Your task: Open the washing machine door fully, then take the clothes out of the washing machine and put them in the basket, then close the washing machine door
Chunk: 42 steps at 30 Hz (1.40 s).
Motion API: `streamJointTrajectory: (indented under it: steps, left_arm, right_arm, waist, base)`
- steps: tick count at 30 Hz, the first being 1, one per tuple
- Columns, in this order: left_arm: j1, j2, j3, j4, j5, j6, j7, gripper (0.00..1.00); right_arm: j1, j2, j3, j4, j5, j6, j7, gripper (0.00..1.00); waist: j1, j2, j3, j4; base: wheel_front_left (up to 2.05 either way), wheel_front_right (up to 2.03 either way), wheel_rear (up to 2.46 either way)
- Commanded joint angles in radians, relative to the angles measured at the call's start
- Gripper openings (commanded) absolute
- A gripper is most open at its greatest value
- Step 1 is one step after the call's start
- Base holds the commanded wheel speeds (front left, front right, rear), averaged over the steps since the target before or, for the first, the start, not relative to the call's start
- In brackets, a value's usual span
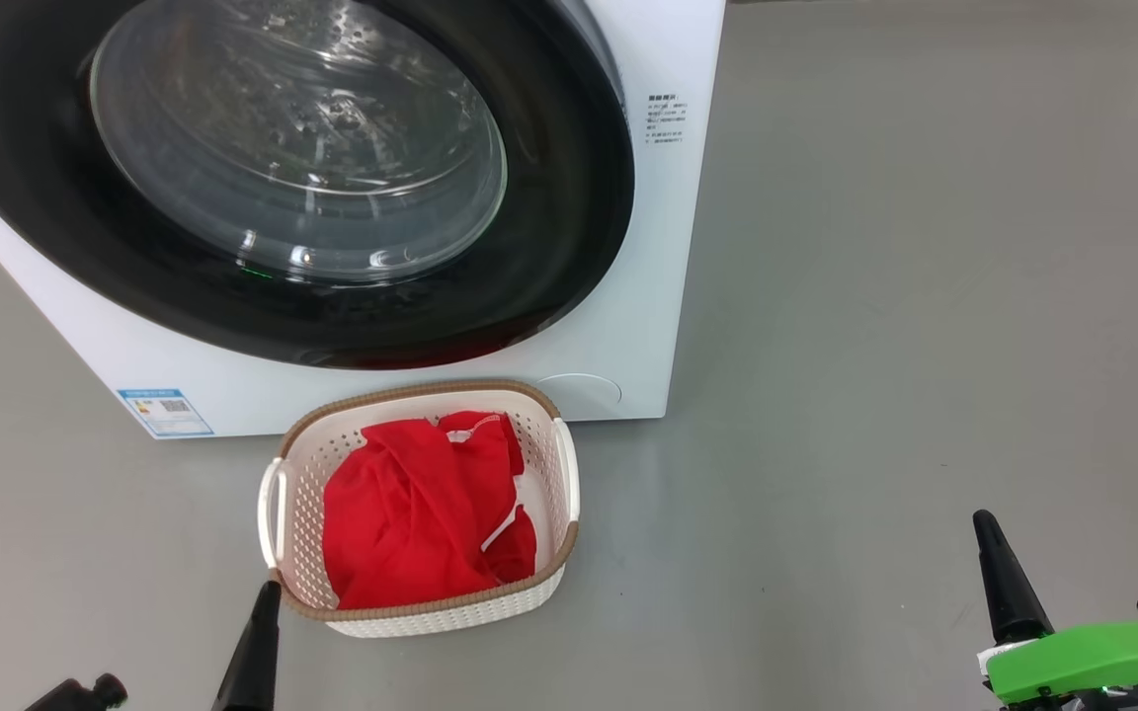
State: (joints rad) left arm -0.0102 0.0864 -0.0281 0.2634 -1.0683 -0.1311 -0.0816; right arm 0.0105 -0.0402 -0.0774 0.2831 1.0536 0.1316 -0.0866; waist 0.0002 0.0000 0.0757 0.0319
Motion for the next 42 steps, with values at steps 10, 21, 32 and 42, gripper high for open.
streamJointTrajectory:
  steps: [10,21,32,42]
  left_arm:
    - [-0.053,0.008,0.040,-0.021,-0.110,0.000,0.032,0.00]
    - [-0.062,0.003,0.056,-0.020,-0.214,0.000,0.063,0.00]
    - [-0.072,-0.003,0.073,-0.020,-0.317,0.000,0.095,0.00]
    - [-0.081,-0.008,0.088,-0.020,-0.410,0.000,0.124,0.00]
  right_arm:
    - [-0.058,-0.022,0.009,-0.031,0.115,-0.001,0.031,0.00]
    - [-0.071,-0.025,0.007,-0.033,0.222,-0.001,0.063,0.00]
    - [-0.084,-0.028,0.003,-0.035,0.327,-0.001,0.096,0.00]
    - [-0.096,-0.029,0.000,-0.037,0.423,-0.001,0.125,0.00]
  waist:
    - [-0.0001,0.0000,-0.013,-0.006]
    - [-0.0001,0.0000,-0.027,-0.012]
    - [-0.0001,0.0000,-0.040,-0.018]
    - [-0.0001,0.0000,-0.052,-0.023]
  base:
    - [0.00,0.00,0.00]
    - [0.00,0.00,0.00]
    - [0.00,0.00,0.00]
    - [0.00,0.00,0.00]
